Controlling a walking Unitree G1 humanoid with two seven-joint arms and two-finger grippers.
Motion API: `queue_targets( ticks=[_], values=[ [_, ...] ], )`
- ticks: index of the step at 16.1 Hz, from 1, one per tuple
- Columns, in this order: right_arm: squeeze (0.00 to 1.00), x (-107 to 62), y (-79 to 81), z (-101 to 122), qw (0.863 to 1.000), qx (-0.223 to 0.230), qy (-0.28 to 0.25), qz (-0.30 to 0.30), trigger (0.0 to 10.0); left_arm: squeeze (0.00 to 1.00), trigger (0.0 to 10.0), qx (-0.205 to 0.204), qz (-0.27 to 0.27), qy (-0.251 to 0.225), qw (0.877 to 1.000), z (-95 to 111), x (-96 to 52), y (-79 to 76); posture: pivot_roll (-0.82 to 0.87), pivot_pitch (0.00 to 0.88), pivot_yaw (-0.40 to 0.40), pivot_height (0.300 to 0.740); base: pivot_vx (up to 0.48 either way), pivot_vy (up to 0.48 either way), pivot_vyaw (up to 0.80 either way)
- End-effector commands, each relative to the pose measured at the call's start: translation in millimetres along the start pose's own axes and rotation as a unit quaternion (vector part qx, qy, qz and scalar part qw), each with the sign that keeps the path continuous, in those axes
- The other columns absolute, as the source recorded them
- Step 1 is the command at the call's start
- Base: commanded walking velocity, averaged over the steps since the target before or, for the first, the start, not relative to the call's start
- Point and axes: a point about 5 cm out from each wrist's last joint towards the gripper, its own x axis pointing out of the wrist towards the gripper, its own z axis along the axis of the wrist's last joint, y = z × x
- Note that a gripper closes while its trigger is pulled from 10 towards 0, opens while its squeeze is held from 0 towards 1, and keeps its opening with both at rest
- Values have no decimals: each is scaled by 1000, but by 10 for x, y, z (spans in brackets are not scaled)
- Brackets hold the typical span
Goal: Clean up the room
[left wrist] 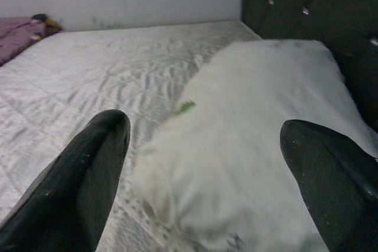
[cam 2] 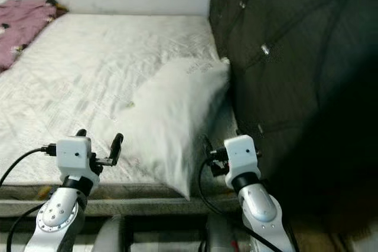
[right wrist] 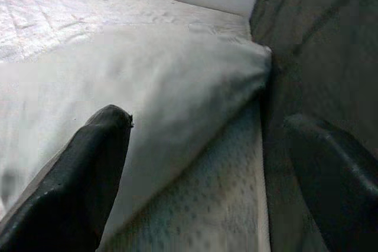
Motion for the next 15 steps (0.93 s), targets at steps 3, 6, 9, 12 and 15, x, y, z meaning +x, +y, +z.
queue_targets(
  ticks=[3, 6, 9, 12, 15],
  values=[
    [0, 32, -10, 0, 1000, 3, 2, 2, 10000, 0, 10000, 3, 7, -4, 1000, 27, 14, 9, 2, 101, 3, 582, 0, 0, 0],
    [0, 48, -3, -3, 1000, 3, 3, 4, 10000, 0, 10000, 1, 7, -4, 1000, 26, 13, 9, 2, 101, 3, 582, 0, 0, 0],
    [0, 62, 6, -6, 1000, 2, 3, 12, 10000, 0, 10000, 0, 6, -3, 1000, 28, 21, 4, 3, 102, 1, 582, 0, 0, 0],
    [0, 64, 18, -15, 1000, 3, 2, 17, 10000, 0, 10000, -2, 5, -5, 1000, 36, 41, -4, 4, 112, 2, 542, 0, 0, 0],
    [0, 70, 19, -18, 1000, 5, 6, 22, 10000, 0, 10000, -4, 4, -7, 1000, 43, 38, -11, 2, 105, 0, 527, 0, 0, 0]
  ],
)
